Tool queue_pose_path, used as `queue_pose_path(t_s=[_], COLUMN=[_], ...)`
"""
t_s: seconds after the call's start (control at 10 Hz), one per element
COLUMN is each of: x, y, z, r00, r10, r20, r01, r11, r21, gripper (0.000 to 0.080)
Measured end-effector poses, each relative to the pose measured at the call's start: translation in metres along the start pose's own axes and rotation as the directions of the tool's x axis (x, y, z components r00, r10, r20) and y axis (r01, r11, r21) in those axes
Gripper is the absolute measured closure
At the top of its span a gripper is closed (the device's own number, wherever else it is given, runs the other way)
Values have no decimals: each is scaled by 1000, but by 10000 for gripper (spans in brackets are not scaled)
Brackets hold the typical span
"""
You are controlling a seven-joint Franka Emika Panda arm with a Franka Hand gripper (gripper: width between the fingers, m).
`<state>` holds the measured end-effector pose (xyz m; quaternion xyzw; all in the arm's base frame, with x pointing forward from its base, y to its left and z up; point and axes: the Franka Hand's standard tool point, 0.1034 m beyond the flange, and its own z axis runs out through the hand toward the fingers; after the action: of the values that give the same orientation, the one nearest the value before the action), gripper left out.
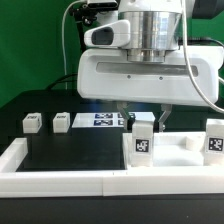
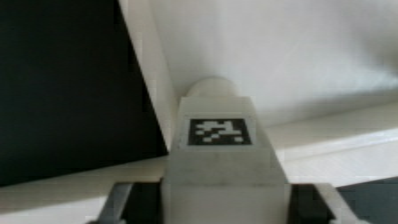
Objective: Assemble square table
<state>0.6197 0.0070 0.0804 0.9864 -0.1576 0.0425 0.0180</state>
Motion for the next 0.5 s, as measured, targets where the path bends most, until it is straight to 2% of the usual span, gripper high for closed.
queue_pose_path(t_s=[0.2,0.5], x=[1,3], y=[-1,1], z=[0,0], r00=[980,880], r10=[200,474], r20=[0,-19], r01=[-200,-474], r11=[980,880], r21=[3,24], gripper=[508,508])
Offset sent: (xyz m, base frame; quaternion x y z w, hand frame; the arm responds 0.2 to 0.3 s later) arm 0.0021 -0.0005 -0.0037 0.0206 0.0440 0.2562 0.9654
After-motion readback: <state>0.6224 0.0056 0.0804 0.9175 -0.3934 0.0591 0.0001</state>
